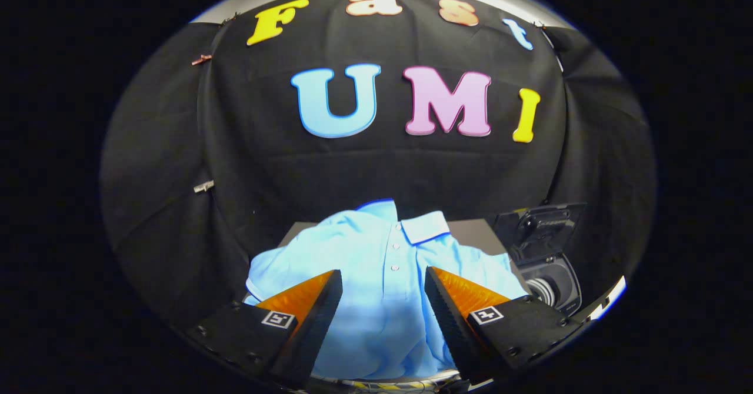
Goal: Put the clothes into the washing machine and then close the washing machine lid.
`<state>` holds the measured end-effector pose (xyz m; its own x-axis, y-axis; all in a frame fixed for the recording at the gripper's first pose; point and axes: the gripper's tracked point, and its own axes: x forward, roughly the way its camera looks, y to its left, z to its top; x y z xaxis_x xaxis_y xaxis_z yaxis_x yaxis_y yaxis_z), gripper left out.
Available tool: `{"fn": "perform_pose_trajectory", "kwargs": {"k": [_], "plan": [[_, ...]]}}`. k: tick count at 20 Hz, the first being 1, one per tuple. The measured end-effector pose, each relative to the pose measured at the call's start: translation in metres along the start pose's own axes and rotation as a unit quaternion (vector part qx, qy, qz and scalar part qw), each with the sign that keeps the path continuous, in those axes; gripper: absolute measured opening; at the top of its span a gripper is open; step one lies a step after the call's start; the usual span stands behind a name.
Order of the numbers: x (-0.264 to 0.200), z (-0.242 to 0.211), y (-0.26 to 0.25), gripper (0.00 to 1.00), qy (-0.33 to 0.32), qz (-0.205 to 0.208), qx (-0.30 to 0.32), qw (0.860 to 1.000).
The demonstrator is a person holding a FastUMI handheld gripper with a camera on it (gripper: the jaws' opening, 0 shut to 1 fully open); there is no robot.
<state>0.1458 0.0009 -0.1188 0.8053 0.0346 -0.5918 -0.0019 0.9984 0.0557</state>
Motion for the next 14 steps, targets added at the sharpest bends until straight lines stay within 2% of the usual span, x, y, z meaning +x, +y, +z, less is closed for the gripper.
{"fn": "perform_pose_trajectory", "kwargs": {"k": [5,10,14], "plan": [[0.028,-0.003,-0.011,0.92,0.026,-0.016,-0.015,0.999],[0.062,-0.038,-0.022,0.92,0.108,-0.027,-0.020,0.994],[0.063,-0.038,-0.023,0.91,0.116,-0.036,-0.009,0.993]]}}
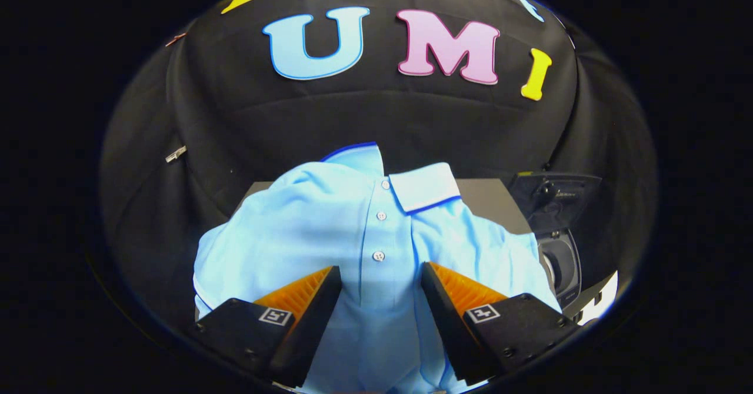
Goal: Put the clothes into the washing machine and then close the washing machine lid.
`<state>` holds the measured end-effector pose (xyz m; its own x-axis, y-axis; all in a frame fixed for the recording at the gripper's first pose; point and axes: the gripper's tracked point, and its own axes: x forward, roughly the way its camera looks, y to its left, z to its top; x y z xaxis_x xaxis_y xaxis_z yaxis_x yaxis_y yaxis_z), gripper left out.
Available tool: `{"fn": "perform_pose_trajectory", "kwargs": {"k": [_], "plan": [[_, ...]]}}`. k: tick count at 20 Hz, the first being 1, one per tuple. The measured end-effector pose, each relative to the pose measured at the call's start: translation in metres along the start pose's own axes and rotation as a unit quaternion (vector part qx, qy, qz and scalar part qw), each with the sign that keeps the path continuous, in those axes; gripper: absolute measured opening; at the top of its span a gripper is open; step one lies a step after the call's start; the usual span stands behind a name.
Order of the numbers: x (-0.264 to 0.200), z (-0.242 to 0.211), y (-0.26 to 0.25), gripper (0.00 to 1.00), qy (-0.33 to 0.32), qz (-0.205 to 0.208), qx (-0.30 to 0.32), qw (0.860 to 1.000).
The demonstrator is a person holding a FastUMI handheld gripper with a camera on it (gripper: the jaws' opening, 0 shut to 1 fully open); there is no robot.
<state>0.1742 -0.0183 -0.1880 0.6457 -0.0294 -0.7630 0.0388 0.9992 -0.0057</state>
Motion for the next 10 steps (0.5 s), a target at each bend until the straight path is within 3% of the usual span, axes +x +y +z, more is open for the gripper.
{"fn": "perform_pose_trajectory", "kwargs": {"k": [4,5,6,7,10], "plan": [[0.0008,-0.0018,-0.0006,0.86,-0.002,0.001,-0.017,1.000],[0.0022,-0.0026,-0.0009,0.69,-0.001,0.000,-0.016,1.000],[0.0029,-0.0027,-0.0035,0.62,0.000,-0.004,-0.018,1.000],[0.0040,-0.0032,-0.0031,0.37,0.006,-0.001,-0.012,1.000],[0.0034,-0.0014,-0.0056,0.35,0.021,0.008,0.005,1.000]]}}
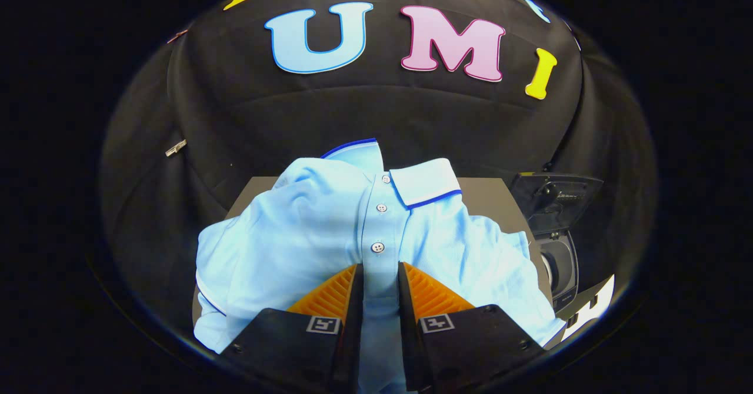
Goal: Put the clothes into the washing machine and then close the washing machine lid.
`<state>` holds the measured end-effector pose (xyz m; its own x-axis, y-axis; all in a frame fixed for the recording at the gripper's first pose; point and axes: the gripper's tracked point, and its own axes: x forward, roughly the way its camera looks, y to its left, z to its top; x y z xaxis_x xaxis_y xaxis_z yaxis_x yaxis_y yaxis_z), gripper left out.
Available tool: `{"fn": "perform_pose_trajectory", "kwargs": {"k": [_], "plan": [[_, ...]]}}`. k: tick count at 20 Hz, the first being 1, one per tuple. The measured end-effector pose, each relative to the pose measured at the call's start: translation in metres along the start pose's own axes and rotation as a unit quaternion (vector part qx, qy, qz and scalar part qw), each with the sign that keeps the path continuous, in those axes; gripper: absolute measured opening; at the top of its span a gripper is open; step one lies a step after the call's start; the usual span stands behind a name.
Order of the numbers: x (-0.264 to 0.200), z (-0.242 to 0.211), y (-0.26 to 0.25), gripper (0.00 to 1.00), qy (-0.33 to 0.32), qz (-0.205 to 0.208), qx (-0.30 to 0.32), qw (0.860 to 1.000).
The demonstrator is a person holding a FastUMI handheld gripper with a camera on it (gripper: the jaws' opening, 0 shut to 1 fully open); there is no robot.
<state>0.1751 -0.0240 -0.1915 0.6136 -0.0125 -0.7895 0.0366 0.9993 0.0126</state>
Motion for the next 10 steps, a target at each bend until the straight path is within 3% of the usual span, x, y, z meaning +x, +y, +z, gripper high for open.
{"fn": "perform_pose_trajectory", "kwargs": {"k": [2,5,10], "plan": [[0.0010,0.0004,-0.0027,0.34,-0.006,-0.003,0.008,1.000],[0.0026,0.0032,-0.0046,0.07,-0.032,-0.025,-0.023,0.999],[0.0021,0.0039,-0.0052,0.07,-0.026,-0.025,-0.015,0.999]]}}
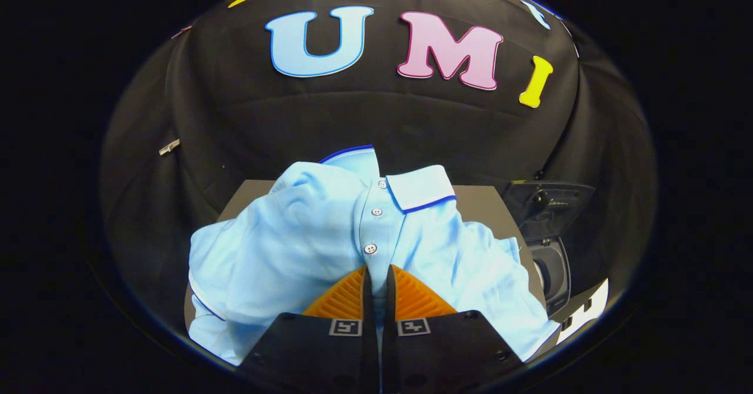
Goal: Put the clothes into the washing machine and then close the washing machine lid.
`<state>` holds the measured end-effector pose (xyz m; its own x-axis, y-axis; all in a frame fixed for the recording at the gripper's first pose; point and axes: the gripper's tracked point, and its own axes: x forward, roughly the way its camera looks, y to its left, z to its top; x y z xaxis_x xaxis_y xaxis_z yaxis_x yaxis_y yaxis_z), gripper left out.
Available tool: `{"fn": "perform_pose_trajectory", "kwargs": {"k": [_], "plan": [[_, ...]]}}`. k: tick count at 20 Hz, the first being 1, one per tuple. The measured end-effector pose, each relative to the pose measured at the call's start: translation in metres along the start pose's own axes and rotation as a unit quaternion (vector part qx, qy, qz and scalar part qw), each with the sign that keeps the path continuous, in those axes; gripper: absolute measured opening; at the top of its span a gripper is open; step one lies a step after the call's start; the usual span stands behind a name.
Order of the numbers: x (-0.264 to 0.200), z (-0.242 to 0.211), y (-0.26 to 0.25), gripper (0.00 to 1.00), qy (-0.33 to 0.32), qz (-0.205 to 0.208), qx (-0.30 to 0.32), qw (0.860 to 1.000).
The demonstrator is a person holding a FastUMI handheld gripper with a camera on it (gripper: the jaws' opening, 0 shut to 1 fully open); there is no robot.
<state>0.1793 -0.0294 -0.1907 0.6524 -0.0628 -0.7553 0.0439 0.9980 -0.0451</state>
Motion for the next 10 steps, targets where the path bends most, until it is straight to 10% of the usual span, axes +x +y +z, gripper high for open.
{"fn": "perform_pose_trajectory", "kwargs": {"k": [10], "plan": [[-0.014,0.018,0.001,0.07,-0.004,0.026,0.017,1.000]]}}
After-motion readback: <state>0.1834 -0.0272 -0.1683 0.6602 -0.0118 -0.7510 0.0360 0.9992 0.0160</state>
